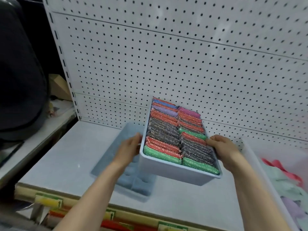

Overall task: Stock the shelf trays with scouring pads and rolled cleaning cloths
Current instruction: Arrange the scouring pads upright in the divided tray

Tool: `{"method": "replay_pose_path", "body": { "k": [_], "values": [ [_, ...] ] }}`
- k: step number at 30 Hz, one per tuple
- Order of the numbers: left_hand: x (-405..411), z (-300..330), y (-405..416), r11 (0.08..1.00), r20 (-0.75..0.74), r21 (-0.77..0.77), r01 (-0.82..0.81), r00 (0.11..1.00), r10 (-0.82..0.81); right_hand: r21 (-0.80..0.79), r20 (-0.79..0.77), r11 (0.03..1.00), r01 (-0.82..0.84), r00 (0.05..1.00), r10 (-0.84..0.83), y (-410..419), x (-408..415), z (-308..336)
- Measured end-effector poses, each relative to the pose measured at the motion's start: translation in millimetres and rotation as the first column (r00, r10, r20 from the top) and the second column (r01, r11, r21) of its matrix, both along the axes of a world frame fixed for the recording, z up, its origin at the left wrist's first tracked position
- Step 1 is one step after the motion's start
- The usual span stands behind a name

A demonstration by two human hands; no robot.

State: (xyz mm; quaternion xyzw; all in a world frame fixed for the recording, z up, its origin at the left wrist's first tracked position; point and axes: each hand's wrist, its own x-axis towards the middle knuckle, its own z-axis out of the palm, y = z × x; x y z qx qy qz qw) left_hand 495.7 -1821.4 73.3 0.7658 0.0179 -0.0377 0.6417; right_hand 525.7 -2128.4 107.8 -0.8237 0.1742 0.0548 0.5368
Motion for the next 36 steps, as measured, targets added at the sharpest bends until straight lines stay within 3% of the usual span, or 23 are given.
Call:
{"method": "replay_pose_path", "body": {
  "k": [1,3,5,10,13,16,19,22,26,28,36],
  "values": [
    [5,9,5,0.994,-0.036,-0.106,-0.008,0.999,0.004,0.002,0.009,1.000,0.002,1.000,-0.002,1,1,2],
    [10,26,20,0.984,-0.023,-0.177,-0.006,1.000,0.002,0.005,0.027,1.000,0.003,1.000,-0.004,4,1,6],
    [11,37,32,0.990,-0.001,-0.141,0.027,1.000,-0.027,0.015,0.054,1.000,-0.002,0.999,0.001,10,1,10],
    [7,53,34,0.973,-0.181,-0.155,0.172,0.963,-0.199,-0.021,0.161,1.000,-0.004,0.987,0.007,41,3,15],
    [4,46,38,0.980,-0.171,-0.198,0.014,0.984,-0.049,0.063,0.213,0.998,-0.022,0.977,0.008,60,-3,13],
    [-2,38,46,0.962,-0.156,-0.264,-0.074,0.987,0.033,0.152,0.155,0.988,0.003,0.988,-0.027,72,-7,-13],
    [-4,27,56,0.951,-0.132,-0.287,-0.118,0.988,0.082,-0.091,0.040,0.990,-0.112,0.992,0.116,82,-16,-58],
    [-7,23,63,0.958,-0.091,-0.263,-0.116,0.991,0.095,-0.171,-0.056,0.960,-0.223,0.975,0.217,99,-31,-89],
    [-9,13,70,0.967,-0.079,-0.239,-0.084,0.995,0.067,-0.259,-0.043,0.928,-0.269,0.963,0.268,100,-24,-101],
    [-8,6,73,0.965,-0.079,-0.253,-0.074,0.995,0.056,-0.347,-0.046,0.907,-0.239,0.970,0.238,90,-18,-100],
    [0,-5,61,0.966,-0.072,-0.254,-0.046,0.997,0.029,-0.425,0.006,0.905,0.025,1.000,-0.025,8,-25,-102]
  ]
}}
